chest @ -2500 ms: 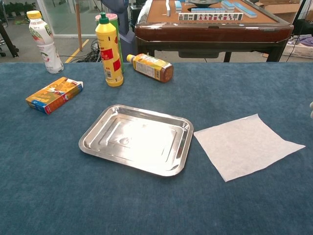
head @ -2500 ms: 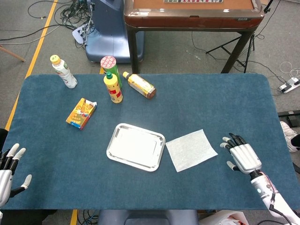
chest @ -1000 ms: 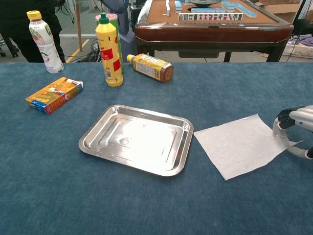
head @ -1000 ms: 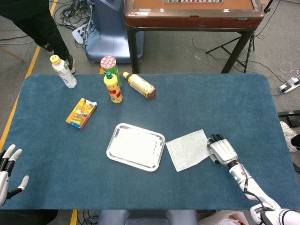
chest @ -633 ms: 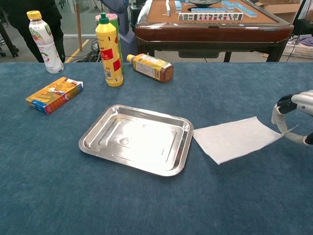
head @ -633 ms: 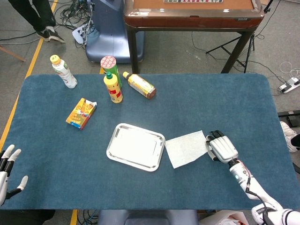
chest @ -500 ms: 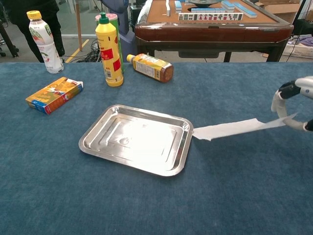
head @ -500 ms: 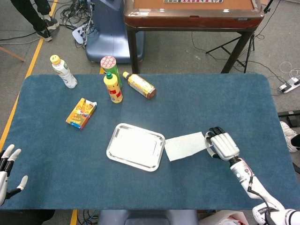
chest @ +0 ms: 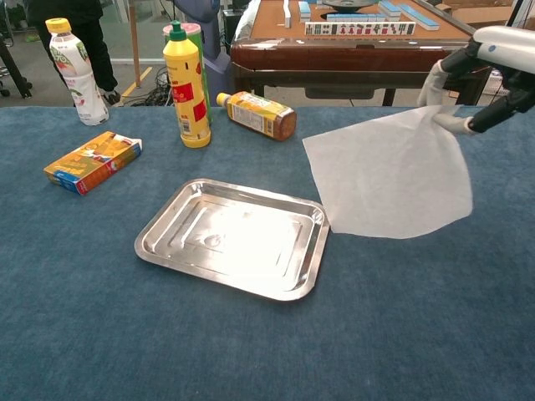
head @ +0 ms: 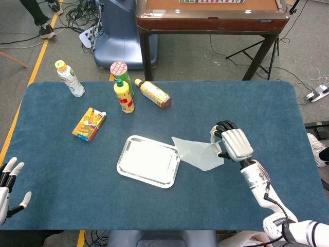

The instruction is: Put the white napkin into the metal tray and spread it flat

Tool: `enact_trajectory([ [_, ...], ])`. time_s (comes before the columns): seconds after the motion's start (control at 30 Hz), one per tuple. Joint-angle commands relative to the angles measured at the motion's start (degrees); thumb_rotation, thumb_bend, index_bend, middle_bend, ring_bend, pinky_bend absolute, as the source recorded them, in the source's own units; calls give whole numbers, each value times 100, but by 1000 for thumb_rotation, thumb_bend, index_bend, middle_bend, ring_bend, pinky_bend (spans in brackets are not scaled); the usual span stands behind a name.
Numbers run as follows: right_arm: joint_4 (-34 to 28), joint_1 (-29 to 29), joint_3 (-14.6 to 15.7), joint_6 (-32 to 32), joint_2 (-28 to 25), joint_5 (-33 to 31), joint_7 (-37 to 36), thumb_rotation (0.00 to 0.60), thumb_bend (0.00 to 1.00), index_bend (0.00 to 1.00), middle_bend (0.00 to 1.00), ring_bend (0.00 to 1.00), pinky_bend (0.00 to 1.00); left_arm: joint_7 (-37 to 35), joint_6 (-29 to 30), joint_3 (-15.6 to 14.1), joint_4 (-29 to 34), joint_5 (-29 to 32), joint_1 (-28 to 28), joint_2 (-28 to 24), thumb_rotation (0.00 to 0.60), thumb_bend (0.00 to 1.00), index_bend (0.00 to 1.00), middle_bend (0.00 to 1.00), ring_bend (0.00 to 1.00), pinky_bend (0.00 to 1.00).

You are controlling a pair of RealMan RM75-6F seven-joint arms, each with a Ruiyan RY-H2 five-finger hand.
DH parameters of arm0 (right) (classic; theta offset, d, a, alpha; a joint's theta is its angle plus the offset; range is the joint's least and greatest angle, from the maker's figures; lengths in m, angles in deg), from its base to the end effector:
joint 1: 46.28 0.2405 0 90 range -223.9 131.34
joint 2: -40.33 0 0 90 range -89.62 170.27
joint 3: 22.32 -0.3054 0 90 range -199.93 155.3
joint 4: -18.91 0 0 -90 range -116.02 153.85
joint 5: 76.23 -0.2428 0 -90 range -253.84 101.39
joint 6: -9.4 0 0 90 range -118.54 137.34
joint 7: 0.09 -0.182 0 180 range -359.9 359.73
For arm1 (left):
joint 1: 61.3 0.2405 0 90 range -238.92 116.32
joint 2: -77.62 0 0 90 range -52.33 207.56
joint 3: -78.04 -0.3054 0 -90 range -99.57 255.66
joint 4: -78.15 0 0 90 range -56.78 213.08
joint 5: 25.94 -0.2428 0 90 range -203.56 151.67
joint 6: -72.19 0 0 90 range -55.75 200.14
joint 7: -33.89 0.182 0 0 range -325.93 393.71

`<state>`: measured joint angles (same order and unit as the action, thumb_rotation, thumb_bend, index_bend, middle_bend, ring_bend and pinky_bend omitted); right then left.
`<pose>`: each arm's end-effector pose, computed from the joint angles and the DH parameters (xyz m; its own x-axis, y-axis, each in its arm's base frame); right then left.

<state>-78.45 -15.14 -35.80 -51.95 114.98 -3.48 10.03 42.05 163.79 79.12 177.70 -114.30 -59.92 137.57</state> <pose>-0.2044 -0.3876 0.0442 0.2967 -0.1577 0.9418 -0.9209 -0.3082 0.2385 -0.3551 0.1778 0.1756 0.4807 -0.0308 0.8763 0.8763 0.0529 -0.4789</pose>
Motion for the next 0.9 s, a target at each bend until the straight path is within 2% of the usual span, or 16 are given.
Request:
enact_trajectory([
  [0.03,20,214,-147,78,204,-224,214,600,562,662,363,187,183,3,-7,-2,1,2,-2,-2,600,293,108,31,8,0],
  [0.23,270,571,-292,115,575,-437,615,600,562,662,363,187,183,-17,-21,-8,-21,14,-1,15,600,293,108,31,8,0],
  [0.43,469,888,-376,244,862,-474,694,600,562,662,363,187,184,-47,-16,0,-41,17,-3,4,600,293,108,31,8,0],
  [0.67,700,1461,-131,815,981,-264,1393,600,562,662,363,187,184,-96,43,-15,-68,47,55,-7,600,293,108,31,8,0],
  [0.9,760,1822,83,963,1219,-122,2147,600,562,662,365,186,184,-147,102,-24,-100,52,105,-11,600,293,108,31,8,0],
])
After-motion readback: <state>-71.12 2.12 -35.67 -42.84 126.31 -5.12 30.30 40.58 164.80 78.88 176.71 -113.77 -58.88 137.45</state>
